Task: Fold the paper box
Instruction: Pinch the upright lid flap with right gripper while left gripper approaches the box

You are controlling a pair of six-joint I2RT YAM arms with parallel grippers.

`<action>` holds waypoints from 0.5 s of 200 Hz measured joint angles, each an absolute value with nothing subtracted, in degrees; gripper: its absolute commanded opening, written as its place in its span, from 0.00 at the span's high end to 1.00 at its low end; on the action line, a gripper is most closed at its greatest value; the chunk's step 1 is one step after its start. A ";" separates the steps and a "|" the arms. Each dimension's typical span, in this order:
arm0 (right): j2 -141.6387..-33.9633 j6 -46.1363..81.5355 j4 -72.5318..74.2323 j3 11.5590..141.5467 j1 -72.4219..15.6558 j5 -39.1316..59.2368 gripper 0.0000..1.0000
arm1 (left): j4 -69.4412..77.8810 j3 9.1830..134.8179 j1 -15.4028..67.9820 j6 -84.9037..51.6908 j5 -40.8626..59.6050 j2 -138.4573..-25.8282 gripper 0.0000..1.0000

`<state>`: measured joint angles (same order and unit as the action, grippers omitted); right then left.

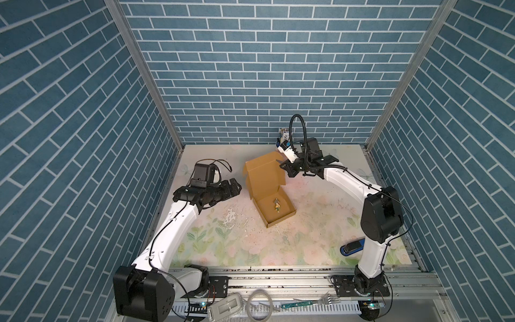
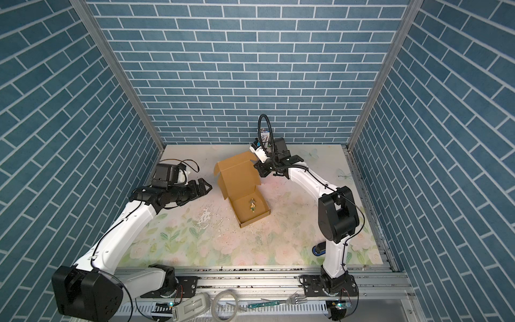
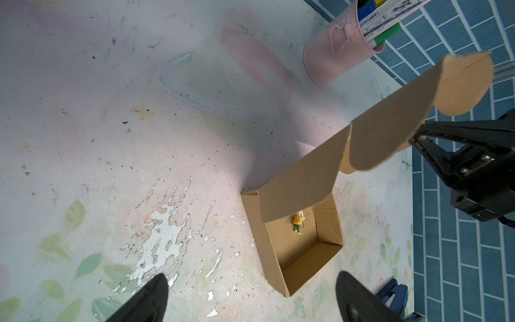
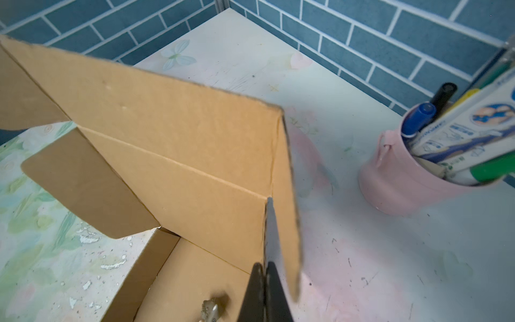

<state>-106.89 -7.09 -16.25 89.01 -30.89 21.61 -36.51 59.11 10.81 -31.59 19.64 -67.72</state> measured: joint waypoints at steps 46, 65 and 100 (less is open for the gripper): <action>-100.33 -1.80 -12.14 80.73 -32.21 16.64 1.00 | -32.73 59.11 11.29 -28.67 20.95 -66.67 0.12; -98.13 -1.13 -10.37 78.28 -33.04 15.29 1.00 | -30.50 59.11 11.66 -26.26 21.54 -66.30 0.14; -95.33 0.25 -8.38 75.37 -33.76 13.43 1.00 | -27.00 59.11 12.75 -22.46 22.26 -66.57 0.18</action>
<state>-95.33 0.25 -8.38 75.37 -33.76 13.43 -27.00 59.11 12.75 -22.46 22.26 -66.57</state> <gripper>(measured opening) 0.049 0.835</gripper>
